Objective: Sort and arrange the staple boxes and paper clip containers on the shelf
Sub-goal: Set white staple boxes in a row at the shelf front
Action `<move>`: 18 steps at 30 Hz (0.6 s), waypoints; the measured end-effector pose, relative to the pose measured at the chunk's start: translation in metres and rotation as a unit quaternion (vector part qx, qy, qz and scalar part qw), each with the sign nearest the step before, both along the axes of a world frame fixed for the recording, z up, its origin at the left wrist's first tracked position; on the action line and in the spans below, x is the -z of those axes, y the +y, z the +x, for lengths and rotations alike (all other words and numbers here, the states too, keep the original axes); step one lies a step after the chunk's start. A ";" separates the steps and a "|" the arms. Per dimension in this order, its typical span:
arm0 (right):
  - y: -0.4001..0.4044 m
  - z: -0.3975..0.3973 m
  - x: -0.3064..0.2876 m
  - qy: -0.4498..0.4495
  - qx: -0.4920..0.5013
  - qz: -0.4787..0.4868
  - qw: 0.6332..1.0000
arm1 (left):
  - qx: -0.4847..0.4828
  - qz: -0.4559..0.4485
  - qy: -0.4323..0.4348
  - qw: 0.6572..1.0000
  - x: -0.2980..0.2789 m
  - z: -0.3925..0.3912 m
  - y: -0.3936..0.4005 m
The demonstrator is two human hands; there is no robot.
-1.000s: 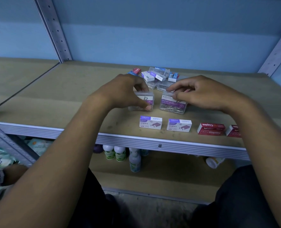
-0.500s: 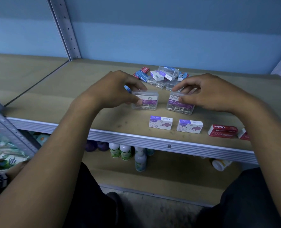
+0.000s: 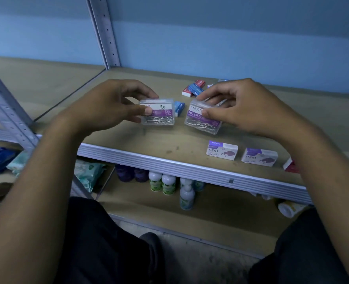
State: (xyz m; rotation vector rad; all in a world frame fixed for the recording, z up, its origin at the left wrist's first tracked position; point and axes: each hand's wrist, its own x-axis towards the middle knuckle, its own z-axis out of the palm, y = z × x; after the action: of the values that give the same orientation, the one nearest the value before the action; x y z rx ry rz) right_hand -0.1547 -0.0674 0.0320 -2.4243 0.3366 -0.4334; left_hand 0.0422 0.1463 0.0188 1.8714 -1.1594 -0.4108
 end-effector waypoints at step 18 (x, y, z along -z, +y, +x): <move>0.037 0.024 0.009 0.062 -0.080 0.009 0.995 | 0.023 0.022 0.006 0.999 -0.001 0.007 0.036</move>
State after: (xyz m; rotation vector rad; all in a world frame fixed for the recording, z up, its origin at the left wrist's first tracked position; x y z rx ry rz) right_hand -0.1306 -0.0303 0.0231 -2.4432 0.1966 -0.2076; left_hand 0.0491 0.1825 0.0199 1.8813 -1.1948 -0.4767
